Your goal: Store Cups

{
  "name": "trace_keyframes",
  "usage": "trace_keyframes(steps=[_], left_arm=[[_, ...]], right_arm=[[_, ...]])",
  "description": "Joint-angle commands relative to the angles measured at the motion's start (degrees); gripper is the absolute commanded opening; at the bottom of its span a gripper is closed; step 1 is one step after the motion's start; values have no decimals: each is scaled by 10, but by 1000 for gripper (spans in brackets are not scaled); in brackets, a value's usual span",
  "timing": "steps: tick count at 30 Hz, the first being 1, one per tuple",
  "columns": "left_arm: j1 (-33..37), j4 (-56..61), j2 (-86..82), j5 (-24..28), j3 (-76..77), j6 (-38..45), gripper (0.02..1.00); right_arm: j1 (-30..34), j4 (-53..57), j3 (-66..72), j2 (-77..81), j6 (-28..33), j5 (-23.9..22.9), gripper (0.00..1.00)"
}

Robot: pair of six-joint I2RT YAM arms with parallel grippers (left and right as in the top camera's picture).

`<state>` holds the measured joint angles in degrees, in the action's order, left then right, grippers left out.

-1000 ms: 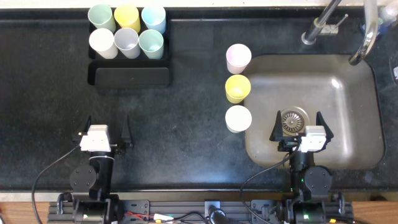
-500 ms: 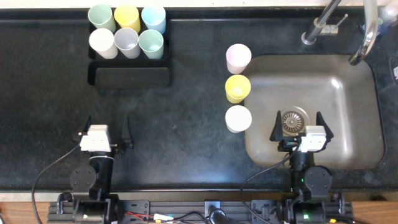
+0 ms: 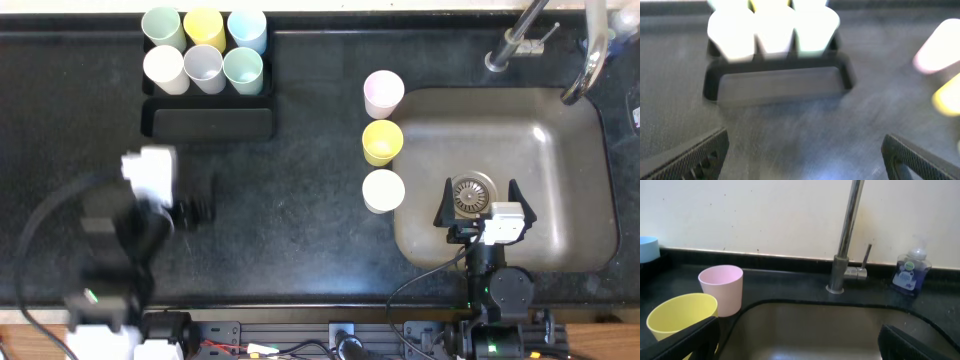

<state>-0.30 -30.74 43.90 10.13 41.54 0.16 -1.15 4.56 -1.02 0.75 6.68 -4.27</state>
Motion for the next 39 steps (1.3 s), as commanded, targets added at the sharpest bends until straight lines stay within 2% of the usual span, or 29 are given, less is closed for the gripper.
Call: trace_keyframes(steps=[1, 4, 9, 12, 15, 24, 39], left_arm=[[-26, -97, 195, 80, 257, -6, 998], [-82, -167, 333, 70, 444, -38, 998], [-194, -274, 533, -57, 695, -216, 998], [-250, -337, 636, -84, 810, -281, 998], [-294, -363, 716, -93, 883, -306, 998], [-365, -366, 856, -118, 979, -387, 1000], [-345, -389, 933, -122, 1000, -456, 1000]], right_arm=[[2, -3, 7, -5, 2, 4, 996], [2, -3, 7, -5, 2, 4, 998], [2, -3, 7, -5, 2, 4, 996], [2, -3, 7, -5, 2, 4, 996], [2, -3, 7, -5, 2, 4, 996], [2, -3, 7, -5, 2, 4, 996], [2, -3, 7, -5, 2, 4, 996]])
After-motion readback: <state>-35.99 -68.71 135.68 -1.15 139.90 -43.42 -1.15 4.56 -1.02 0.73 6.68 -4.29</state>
